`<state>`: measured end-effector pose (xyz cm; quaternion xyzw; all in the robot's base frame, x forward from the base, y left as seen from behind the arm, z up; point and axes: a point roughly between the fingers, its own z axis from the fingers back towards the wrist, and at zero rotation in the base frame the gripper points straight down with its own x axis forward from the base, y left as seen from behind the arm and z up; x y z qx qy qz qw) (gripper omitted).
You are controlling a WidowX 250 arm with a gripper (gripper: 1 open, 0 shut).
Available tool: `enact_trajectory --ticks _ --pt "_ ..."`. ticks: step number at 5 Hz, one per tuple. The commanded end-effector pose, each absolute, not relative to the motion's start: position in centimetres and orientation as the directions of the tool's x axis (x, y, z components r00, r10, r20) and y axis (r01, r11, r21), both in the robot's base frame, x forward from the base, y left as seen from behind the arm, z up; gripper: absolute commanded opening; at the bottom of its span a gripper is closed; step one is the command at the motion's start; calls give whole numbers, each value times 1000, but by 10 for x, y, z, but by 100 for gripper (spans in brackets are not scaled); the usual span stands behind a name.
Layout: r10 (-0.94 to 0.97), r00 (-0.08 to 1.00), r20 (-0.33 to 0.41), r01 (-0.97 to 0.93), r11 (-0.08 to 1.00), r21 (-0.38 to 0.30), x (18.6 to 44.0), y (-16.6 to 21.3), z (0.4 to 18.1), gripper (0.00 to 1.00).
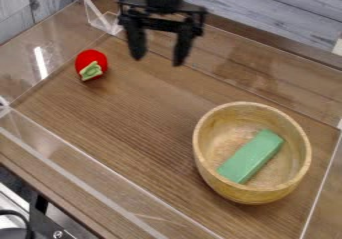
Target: Move the red object to the right side of the table
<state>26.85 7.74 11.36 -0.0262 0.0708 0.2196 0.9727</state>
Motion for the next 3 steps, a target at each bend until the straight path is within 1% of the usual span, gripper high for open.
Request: enact_trajectory --ticks 1,2,3 --pt "631 773 -69 -634 772 -48 266 113 133 100" --pt "754 653 -66 -757 650 -68 262 141 119 100" --pt "845 530 -71 -848 525 -70 259 160 102 100"
